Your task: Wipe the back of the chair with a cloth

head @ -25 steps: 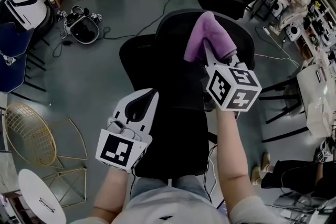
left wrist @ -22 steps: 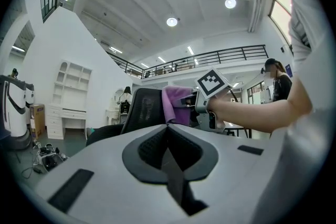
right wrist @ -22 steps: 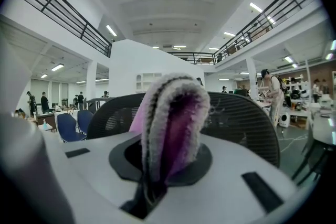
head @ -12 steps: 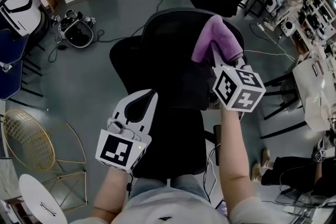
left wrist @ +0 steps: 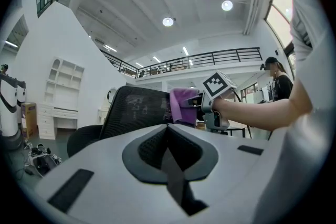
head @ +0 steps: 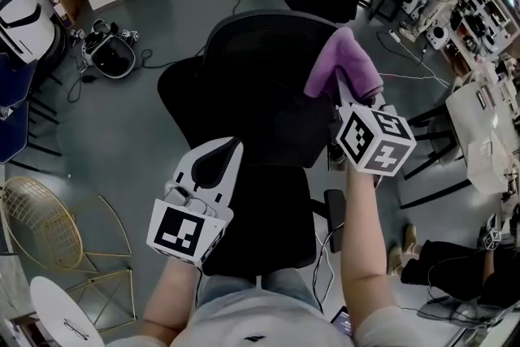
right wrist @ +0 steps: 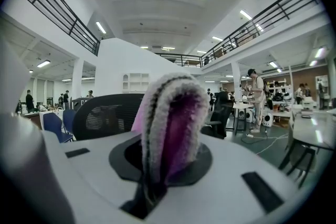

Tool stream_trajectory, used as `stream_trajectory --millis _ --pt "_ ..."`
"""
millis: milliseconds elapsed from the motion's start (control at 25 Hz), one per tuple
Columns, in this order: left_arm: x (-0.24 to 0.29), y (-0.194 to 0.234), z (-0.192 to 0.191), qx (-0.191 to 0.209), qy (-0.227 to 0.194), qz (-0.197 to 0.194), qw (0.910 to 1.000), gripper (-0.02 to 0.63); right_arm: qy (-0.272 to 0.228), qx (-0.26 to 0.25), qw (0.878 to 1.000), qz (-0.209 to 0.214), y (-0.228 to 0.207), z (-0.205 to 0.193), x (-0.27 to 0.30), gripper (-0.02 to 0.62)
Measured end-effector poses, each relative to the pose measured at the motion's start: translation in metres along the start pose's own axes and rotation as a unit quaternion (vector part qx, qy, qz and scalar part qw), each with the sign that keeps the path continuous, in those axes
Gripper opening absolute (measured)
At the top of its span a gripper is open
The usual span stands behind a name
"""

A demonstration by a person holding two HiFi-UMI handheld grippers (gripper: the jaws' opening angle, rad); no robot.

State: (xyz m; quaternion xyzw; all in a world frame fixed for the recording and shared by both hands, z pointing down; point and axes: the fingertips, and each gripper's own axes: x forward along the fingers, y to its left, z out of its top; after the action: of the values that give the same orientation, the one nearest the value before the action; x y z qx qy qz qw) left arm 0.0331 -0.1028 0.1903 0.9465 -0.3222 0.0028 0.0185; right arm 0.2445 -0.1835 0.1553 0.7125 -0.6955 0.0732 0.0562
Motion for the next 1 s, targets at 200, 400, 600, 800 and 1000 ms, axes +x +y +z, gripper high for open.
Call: stream_trajectory --millis 200,400,600,800,1000 --pt "-0.001 -0.001 0.000 -0.001 0.000 -0.006 1.0000 0.014 0.001 -0.001 1.000 -0.008 -0.004 -0.002 -0.008 0.054" --pt "0.001 -0.005 -0.001 0.000 -0.001 -0.010 1.0000 0.014 -0.002 0.002 1.000 -0.017 -0.011 -0.004 -0.016 0.053" --pt "0.004 -0.008 -0.002 -0.001 0.003 -0.012 0.9999 0.013 0.001 -0.012 1.000 -0.027 -0.011 -0.014 -0.015 0.052" --pt "0.004 -0.005 -0.006 0.002 0.005 -0.011 0.9999 0.014 0.028 -0.004 0.999 -0.028 -0.011 -0.046 -0.012 0.052" --pt "0.003 -0.002 -0.007 0.001 0.013 -0.011 0.9999 0.014 0.042 0.003 0.999 -0.027 -0.011 -0.062 -0.006 0.054"
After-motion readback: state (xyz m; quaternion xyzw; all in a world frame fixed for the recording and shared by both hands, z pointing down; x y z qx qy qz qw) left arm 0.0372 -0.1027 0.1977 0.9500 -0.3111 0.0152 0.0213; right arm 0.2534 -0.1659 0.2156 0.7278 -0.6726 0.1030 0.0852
